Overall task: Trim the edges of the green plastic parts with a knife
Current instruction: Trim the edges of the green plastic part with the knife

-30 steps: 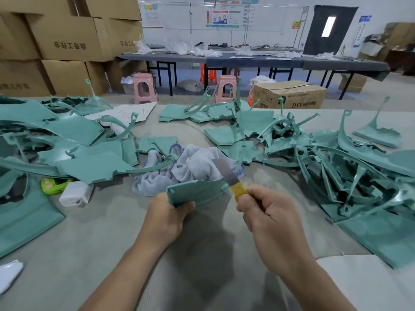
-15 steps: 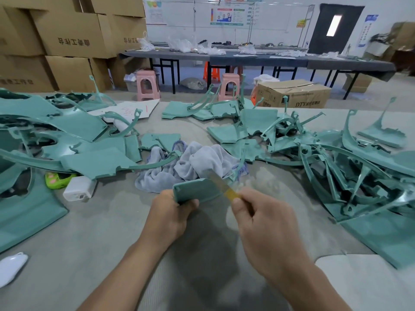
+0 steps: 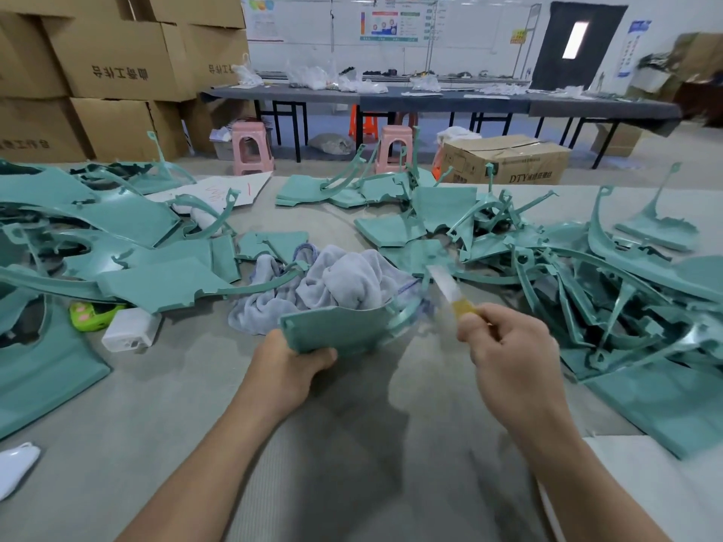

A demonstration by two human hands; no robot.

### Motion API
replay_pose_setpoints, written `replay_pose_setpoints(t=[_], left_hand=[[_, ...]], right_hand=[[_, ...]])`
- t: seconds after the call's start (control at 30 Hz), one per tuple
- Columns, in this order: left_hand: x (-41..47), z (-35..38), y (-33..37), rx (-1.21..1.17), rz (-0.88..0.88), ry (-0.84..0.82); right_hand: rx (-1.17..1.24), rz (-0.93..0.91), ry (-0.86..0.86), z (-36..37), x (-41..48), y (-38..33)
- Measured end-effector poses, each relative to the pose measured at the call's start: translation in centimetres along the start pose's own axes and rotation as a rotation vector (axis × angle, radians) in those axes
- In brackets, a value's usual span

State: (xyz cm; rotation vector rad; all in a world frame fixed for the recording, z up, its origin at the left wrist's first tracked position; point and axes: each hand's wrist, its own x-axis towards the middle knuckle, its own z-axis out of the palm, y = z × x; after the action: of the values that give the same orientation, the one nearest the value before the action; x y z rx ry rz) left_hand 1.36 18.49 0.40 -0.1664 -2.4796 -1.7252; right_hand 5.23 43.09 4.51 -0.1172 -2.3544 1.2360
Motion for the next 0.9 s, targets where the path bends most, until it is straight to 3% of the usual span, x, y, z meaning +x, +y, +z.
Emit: replay_pose_setpoints(t=[0.1, 0.17, 0.33, 0.47, 0.6, 0.67, 0.77, 0.9], left_hand=[[0.0, -0.5, 0.0, -0.225, -0.031, -0.025], [-0.1, -0.7, -0.1, -0.299, -0.035, -0.036], [-0.1, -0.7, -0.2, -0.222, 0.025, -0.102], [0.0, -0.6, -0.5, -0.183, 0.066, -0.102], [0.1, -0.7, -0.6, -0.105, 0.107, -0.100], [-0.1, -0.8, -0.5, -0.046, 0.135, -0.093], [-0.3, -0.8, -0.5, 0.021, 0.162, -0.078], [-0.4, -1.0, -0.6, 0.055, 0.181, -0.065]], right_hand=[[0.492, 0.207, -0.103, -0.2, 0.4, 0.4], [0.619, 0.267, -0.232, 0.2, 0.2, 0.1], [0.501, 0.278, -0.446, 1.6, -0.3, 0.0], [0.307, 0.271, -0.361, 0.3, 0.7, 0.7], [0.563, 0.296, -0.472, -0.8, 0.6, 0.5], [0.518, 0.306, -0.547, -0.8, 0.7, 0.3], [0.438, 0.291, -0.498, -1.4, 1.2, 0.6], [0.625, 0.269, -0.532, -1.0, 0.7, 0.5]])
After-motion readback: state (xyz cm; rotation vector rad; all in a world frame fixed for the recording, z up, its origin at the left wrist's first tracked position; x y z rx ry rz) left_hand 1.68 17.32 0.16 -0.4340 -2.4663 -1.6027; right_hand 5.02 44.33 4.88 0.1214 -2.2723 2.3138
